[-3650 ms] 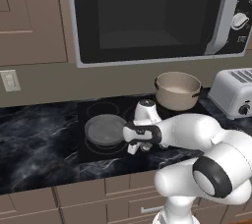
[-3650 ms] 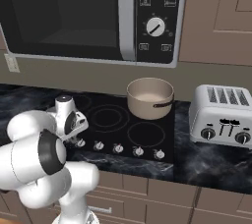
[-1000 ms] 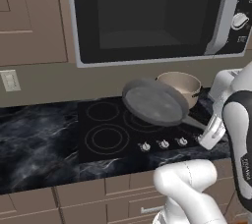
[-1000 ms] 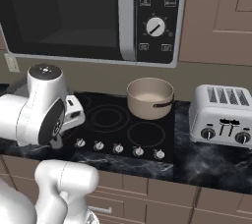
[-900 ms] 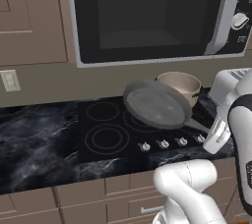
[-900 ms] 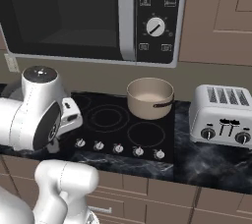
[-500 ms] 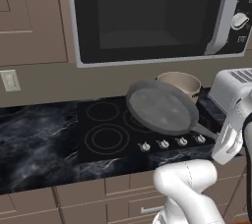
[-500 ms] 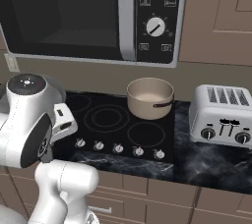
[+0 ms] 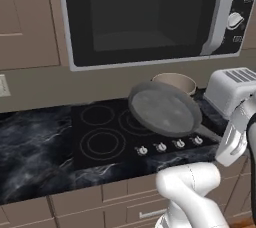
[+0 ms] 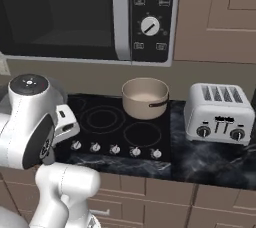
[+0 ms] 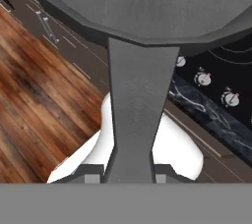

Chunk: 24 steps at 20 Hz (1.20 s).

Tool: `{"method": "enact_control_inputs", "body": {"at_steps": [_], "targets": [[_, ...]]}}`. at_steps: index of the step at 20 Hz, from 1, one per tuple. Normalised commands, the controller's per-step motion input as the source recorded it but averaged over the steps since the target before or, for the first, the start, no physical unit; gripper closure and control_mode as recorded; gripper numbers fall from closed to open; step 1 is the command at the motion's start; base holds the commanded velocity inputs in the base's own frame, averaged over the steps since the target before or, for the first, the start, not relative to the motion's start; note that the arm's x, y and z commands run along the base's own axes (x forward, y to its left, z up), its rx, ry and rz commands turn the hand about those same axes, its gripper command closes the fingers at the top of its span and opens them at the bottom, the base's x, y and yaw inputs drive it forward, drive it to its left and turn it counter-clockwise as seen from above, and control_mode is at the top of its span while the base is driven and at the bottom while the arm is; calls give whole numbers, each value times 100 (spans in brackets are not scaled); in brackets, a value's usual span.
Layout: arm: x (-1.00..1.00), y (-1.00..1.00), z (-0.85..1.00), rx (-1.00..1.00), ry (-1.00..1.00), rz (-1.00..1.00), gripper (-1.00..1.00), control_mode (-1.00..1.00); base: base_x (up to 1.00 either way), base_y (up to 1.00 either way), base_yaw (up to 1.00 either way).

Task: Move the pot and pan from the stove into the sink.

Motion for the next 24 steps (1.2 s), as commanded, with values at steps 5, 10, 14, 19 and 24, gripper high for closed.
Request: {"method": "enact_control_inputs", "body": {"at_steps": [5,10,14,19,24], "targets": [[0,0,0,0,0,0,100,100,-22,-30,-32],[0,0,0,0,0,0,100,100,-15,-27,-35],[0,0,0,0,0,0,100,100,-11,-27,-36],[0,0,0,0,0,0,100,100,-6,-23,-39],[0,0,0,0,0,0,100,100,-3,-23,-40]]}}
